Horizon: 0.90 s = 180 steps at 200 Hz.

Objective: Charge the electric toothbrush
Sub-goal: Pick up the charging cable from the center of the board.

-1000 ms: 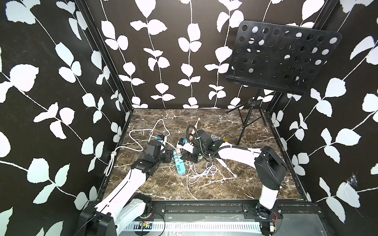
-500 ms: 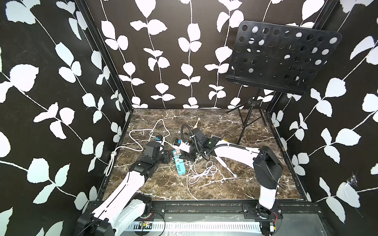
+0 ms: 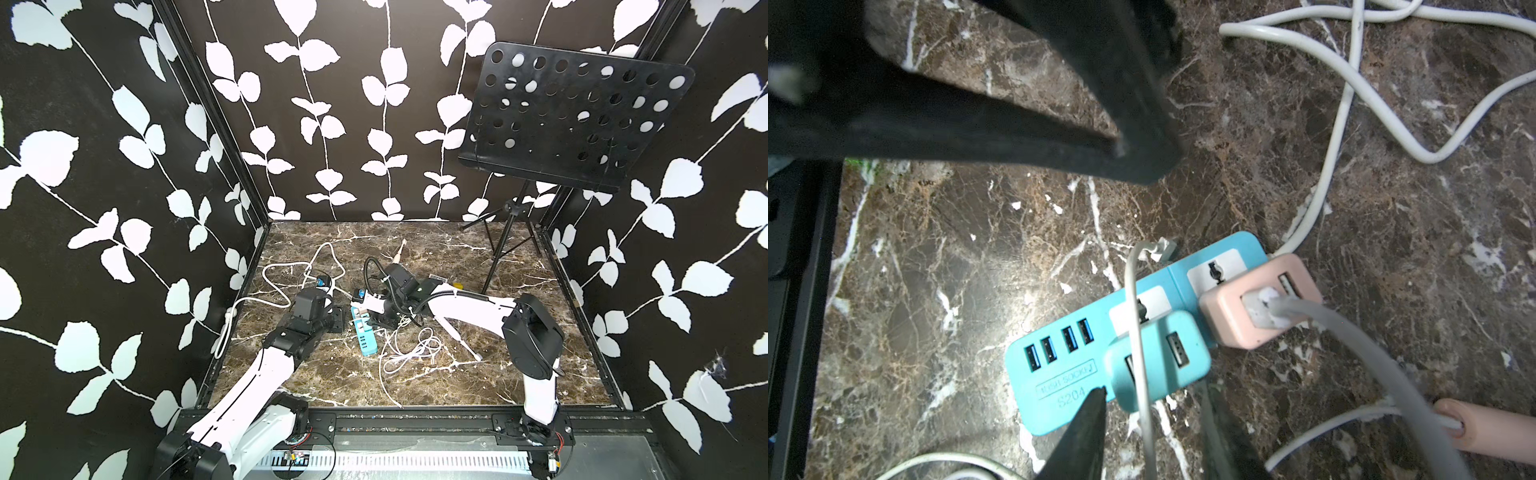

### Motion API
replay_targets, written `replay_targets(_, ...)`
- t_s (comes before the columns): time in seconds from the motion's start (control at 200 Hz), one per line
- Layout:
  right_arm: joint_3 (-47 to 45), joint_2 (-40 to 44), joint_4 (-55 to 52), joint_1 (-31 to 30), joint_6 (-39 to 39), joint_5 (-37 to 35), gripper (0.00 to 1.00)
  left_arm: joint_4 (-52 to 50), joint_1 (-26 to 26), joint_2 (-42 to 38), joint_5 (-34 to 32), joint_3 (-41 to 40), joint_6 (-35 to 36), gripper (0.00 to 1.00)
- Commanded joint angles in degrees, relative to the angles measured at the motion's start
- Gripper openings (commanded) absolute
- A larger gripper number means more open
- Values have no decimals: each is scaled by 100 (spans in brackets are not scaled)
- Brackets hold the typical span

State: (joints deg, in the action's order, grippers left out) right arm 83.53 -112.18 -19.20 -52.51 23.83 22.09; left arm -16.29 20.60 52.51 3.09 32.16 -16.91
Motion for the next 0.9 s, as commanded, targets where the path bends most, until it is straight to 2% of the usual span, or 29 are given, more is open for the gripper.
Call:
replay_targets(0.0,156,-97,-67,-49,335,-54,23,54,25,6,-35,-38,46,44)
replay_targets(0.045,165,-70,-192,-48,495,17,16,43,23,-1,-38,-18,84,44)
replay_targets(0.12,73,82,-250,-49,750,124,12,-2,23,-9,-56,33,151,44)
replay_targets(0.195,-34,264,-239,-44,918,167,2,-49,23,-50,-72,105,233,44)
replay_targets(0.305,-131,596,-242,-41,1180,349,0,-222,23,-180,-74,265,377,44)
replay_targets(0.44,-433,1104,-100,-31,1459,604,0,-608,27,-353,236,703,711,44)
replay_targets(0.625,-739,1756,-276,257,1704,1163,0,-950,25,-405,1317,1519,1199,45)
replay_targets(0.695,-728,1948,-505,408,1867,1472,0,-963,28,-303,1989,1845,1329,46)
replay_targets(0.81,-674,2216,-828,610,2081,1531,0,-1245,65,66,3316,2457,1630,46)
replay_targets(0.895,-661,2359,-998,748,2183,1597,0,-1747,296,308,3537,2923,2065,45)
